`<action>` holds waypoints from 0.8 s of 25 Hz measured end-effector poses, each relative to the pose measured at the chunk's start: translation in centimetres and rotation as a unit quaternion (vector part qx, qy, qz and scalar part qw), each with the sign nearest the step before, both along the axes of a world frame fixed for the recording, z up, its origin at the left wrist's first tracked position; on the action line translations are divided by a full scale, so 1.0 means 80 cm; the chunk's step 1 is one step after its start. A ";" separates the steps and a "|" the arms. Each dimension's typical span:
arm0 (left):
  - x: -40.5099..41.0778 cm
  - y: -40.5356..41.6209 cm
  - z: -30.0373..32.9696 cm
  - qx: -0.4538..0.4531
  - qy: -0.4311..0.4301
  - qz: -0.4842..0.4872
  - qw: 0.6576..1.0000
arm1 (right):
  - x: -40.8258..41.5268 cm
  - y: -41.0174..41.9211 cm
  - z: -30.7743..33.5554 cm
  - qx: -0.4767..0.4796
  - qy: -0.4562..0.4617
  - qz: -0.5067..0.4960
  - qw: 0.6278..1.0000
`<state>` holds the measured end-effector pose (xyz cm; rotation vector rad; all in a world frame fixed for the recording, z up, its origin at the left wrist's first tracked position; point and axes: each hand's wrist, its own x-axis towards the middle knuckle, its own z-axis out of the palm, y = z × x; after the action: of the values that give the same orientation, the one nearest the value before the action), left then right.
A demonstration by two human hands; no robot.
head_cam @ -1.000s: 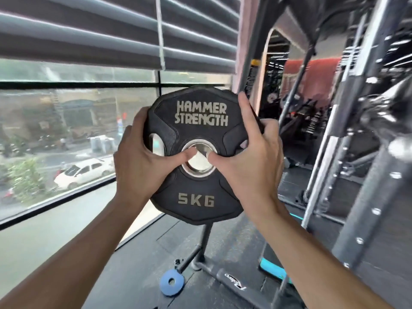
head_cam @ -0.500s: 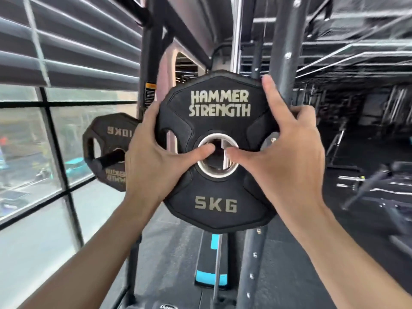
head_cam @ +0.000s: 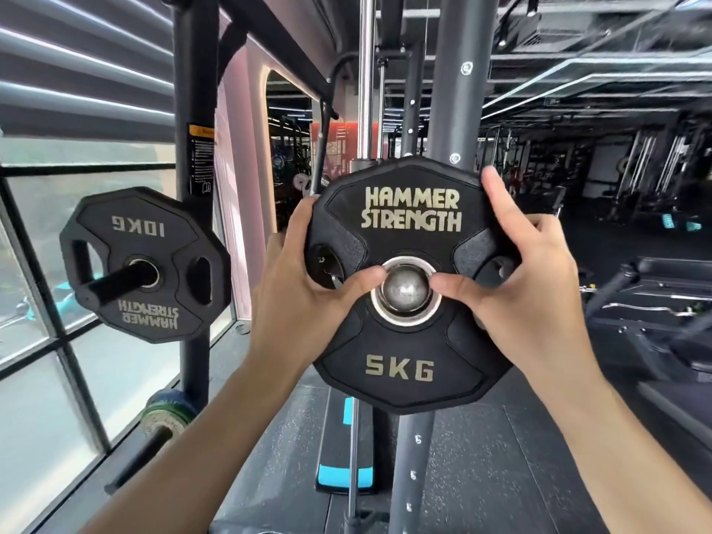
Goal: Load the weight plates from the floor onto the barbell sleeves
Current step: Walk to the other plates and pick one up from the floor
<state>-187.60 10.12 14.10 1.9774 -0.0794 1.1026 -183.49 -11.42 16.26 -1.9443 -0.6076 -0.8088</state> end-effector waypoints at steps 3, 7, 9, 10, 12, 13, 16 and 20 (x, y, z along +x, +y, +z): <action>0.018 0.004 -0.002 0.017 0.004 -0.006 1.000 | 0.018 0.000 -0.011 0.016 -0.001 0.010 1.000; 0.045 0.015 0.000 0.038 0.044 -0.028 0.998 | 0.051 0.010 -0.013 -0.010 -0.010 0.022 1.000; 0.069 0.019 0.010 0.109 0.059 0.004 0.992 | 0.076 0.018 -0.006 -0.045 -0.005 0.015 0.999; 0.083 0.020 0.015 0.157 0.061 0.023 0.985 | 0.089 0.022 -0.003 -0.058 -0.001 0.007 0.998; 0.108 0.021 0.021 0.203 0.067 0.047 0.976 | 0.114 0.030 0.000 -0.064 0.010 -0.004 0.998; 0.120 0.023 0.022 0.203 0.070 0.054 0.975 | 0.127 0.033 0.002 -0.059 0.014 -0.004 0.998; 0.154 0.025 0.018 0.191 0.068 0.070 0.977 | 0.165 0.043 0.004 -0.049 0.017 -0.002 0.999; 0.199 0.030 0.012 0.166 0.056 0.091 0.980 | 0.205 0.060 0.006 -0.078 0.010 -0.027 0.997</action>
<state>-171.65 12.49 15.06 2.3802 -0.0247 1.1493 -167.07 -6.62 16.72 -2.1168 -0.6236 -0.7940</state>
